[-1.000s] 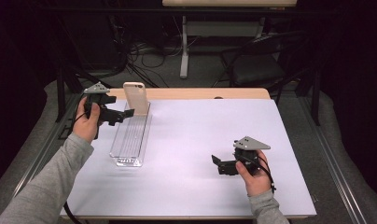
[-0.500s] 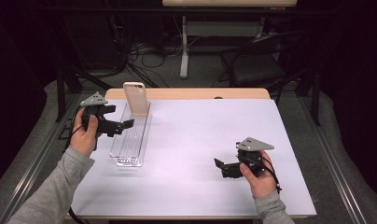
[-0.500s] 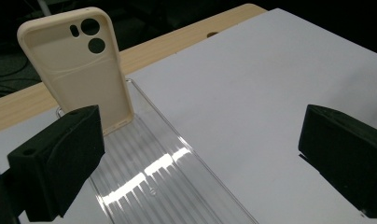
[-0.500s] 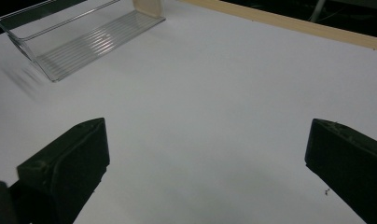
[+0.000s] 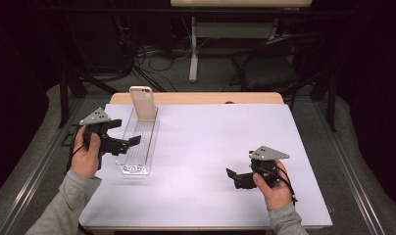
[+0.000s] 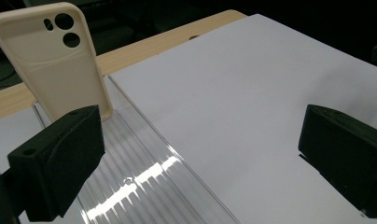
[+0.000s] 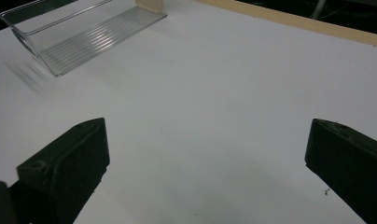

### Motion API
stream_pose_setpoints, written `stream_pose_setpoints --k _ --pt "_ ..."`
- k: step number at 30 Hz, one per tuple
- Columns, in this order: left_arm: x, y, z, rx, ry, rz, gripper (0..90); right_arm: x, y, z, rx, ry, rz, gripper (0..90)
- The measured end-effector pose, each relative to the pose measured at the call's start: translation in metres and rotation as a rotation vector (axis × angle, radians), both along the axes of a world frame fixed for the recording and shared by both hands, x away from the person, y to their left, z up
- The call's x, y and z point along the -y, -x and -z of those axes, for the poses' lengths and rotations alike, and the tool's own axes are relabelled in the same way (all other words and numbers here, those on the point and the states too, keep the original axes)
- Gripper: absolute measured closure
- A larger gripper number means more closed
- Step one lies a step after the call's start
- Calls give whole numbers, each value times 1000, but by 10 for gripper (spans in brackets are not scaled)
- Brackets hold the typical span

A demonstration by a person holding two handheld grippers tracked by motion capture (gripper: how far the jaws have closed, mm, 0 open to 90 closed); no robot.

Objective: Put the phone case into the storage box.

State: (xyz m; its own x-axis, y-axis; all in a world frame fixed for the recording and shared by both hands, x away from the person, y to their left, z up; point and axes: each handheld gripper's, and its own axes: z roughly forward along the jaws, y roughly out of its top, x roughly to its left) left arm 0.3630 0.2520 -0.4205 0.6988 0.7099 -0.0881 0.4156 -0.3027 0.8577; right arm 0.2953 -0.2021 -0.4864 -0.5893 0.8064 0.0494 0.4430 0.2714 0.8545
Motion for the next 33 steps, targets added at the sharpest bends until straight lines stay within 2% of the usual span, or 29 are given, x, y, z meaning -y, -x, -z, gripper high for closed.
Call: stream_pose_setpoints --k 8,12,15,24,33 --pt "2 14 8 21 -16 16 5 1 3 1 8 -4 6 0" --pt "4 21 13 24 -4 28 5 2 5 2 10 -4 7 0" --pt "6 26 15 36 -11 37 5 3 6 3 9 0 7 0" --pt "7 37 26 34 26 56 5 6 11 5 16 0 13 0" --pt "5 46 35 41 38 67 6 10 17 7 19 1 21 0"
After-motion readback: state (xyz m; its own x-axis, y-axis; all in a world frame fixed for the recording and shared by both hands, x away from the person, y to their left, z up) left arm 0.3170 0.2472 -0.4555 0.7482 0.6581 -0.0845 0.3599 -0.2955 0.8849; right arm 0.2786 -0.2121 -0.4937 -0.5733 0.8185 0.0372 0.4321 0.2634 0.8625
